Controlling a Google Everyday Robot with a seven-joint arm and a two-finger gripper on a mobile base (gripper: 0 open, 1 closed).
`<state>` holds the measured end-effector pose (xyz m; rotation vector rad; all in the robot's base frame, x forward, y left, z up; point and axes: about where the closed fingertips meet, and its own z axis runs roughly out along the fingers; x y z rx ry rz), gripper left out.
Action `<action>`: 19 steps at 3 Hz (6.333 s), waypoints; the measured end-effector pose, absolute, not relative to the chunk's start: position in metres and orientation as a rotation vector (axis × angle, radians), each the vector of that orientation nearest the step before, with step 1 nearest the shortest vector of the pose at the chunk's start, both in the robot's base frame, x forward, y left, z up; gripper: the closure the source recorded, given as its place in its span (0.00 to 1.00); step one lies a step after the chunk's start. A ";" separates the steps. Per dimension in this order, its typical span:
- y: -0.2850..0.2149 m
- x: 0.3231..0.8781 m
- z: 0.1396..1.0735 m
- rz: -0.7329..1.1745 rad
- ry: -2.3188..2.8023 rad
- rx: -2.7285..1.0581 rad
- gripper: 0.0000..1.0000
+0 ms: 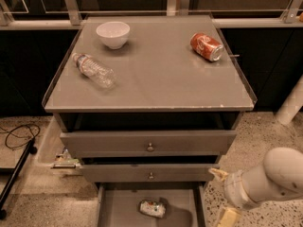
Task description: Pick 7up can from bottom drawer and place on counter
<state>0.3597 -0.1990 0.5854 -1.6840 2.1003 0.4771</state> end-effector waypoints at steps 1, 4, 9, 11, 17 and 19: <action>-0.194 0.367 0.524 0.496 2.083 -1.656 0.00; -0.191 0.387 0.394 0.651 1.980 -1.537 0.00; -0.121 0.430 0.308 0.776 1.825 -1.415 0.00; -0.090 0.444 0.259 0.707 1.742 -1.411 0.00; -0.043 0.470 0.132 0.701 1.888 -1.395 0.00; -0.043 0.470 0.132 0.702 1.888 -1.395 0.43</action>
Offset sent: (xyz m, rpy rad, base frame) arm 0.0144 0.0074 -0.1723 0.1514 -0.0760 0.0068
